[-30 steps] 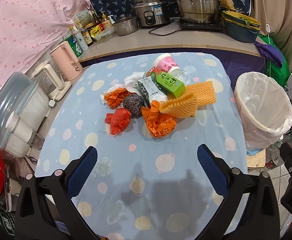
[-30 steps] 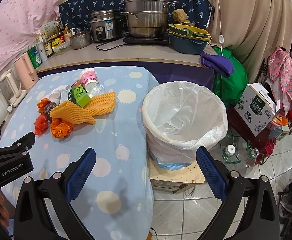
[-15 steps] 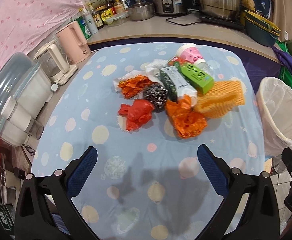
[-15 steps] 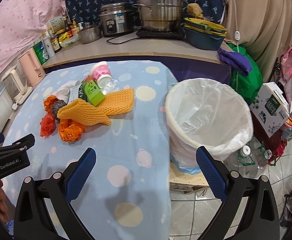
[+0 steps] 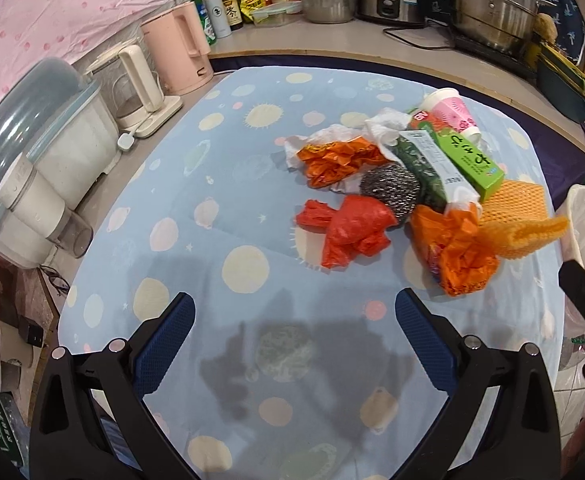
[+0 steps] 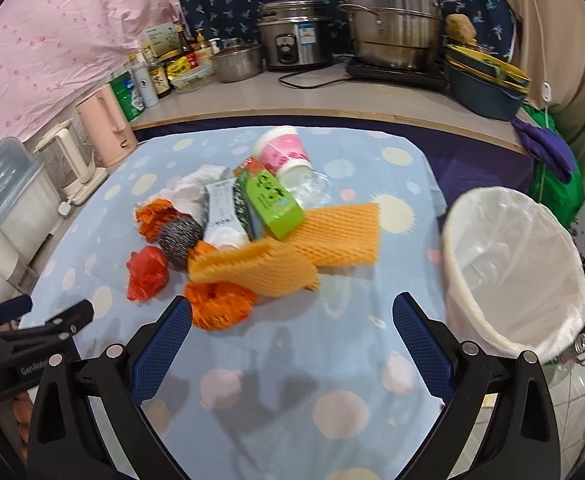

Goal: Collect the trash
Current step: 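Grasp the red plastic bag with the left tool while the right tool grasps the orange foam net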

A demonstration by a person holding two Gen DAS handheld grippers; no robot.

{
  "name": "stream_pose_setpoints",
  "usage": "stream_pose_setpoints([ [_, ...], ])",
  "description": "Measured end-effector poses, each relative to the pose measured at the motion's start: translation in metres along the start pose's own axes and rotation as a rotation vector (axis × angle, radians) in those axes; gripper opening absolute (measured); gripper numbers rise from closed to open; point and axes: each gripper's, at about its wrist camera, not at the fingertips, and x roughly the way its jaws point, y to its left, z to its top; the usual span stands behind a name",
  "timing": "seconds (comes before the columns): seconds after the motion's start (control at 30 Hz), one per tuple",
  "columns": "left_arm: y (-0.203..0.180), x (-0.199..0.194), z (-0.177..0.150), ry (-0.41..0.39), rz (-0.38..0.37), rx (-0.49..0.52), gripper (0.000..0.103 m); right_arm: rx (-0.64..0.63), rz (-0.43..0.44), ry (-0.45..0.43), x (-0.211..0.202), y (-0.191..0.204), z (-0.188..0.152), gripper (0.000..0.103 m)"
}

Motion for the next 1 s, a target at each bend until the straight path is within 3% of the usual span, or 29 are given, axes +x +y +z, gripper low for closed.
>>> stream_pose_setpoints([
  [0.17,0.013,0.014,0.001,0.021,-0.007,-0.029,0.096,-0.027,-0.007,0.017,0.022,0.012,0.008,0.096],
  [0.23,0.016,0.019,0.001,0.030,-0.013,-0.035,0.096,-0.020,-0.005,0.029,0.029,0.013,0.010,0.091],
  [0.3,0.017,0.023,0.001,0.034,-0.018,-0.034,0.096,-0.012,-0.002,0.041,0.035,0.013,0.011,0.082],
  [0.43,0.014,0.032,0.005,0.040,-0.044,-0.029,0.096,-0.001,-0.005,0.060,0.043,0.009,0.010,0.073],
  [0.57,0.010,0.039,0.009,0.039,-0.092,-0.031,0.096,0.025,0.000,0.081,0.049,0.002,0.008,0.051],
  [0.67,0.005,0.046,0.014,0.037,-0.121,-0.030,0.096,0.056,0.016,0.098,0.054,-0.006,0.009,0.043],
  [1.0,-0.007,0.078,0.035,0.029,-0.190,-0.034,0.096,0.061,0.031,0.098,0.060,-0.009,0.022,0.046],
])
